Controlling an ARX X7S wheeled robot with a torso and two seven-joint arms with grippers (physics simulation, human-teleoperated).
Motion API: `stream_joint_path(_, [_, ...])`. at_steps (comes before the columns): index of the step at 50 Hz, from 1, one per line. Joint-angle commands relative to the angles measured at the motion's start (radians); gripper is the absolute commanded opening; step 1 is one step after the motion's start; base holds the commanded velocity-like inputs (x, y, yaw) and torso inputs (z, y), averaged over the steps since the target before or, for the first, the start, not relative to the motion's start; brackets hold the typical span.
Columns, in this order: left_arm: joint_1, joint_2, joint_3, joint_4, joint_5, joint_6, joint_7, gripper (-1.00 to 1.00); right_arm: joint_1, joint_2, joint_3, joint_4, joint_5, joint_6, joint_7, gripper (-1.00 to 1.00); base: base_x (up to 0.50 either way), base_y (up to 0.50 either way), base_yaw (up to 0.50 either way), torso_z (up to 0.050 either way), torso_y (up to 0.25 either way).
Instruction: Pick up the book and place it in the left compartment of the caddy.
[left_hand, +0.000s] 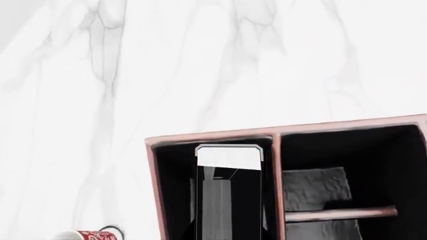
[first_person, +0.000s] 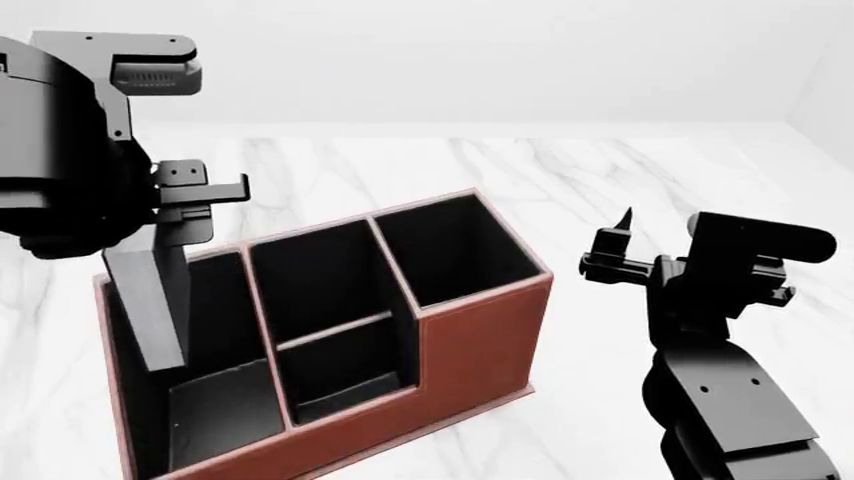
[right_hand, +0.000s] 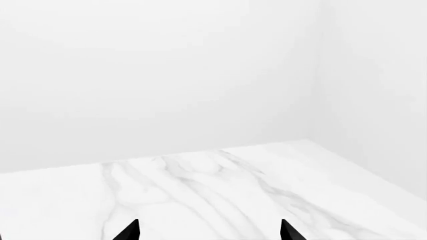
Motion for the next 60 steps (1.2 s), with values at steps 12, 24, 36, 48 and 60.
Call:
stream_joint_path(12, [0.100,0.010,0.033,-0.030,0.079,0.041,0.109,-1.00,-0.004,0.002,-0.003,0.014,0.004,-0.015,0.003,1.00,0.00,0.00,0.00,0.000,0.001])
stream_joint_path(24, [0.129,0.001,0.043,-0.010,0.095,0.055,0.117,-1.00,0.003,0.007,-0.001,0.005,0.013,-0.003,0.006,1.00,0.00,0.00,0.00,0.000,0.002])
stream_joint_path(36, [0.154,-0.010,0.056,0.009,0.106,0.066,0.117,-1.00,0.003,0.009,-0.001,0.011,0.015,-0.012,0.007,1.00,0.00,0.00,0.00,0.000,0.001])
stream_joint_path(48, [0.190,-0.020,0.065,0.032,0.141,0.099,0.133,-1.00,-0.004,0.010,0.000,0.015,0.020,-0.020,0.007,1.00,0.00,0.00,0.00,0.002,0.001])
stream_joint_path(60, [0.277,-0.061,0.079,0.107,0.220,0.201,0.155,-1.00,-0.010,0.013,0.004,0.015,0.027,-0.022,0.010,1.00,0.00,0.00,0.00,0.000,0.001])
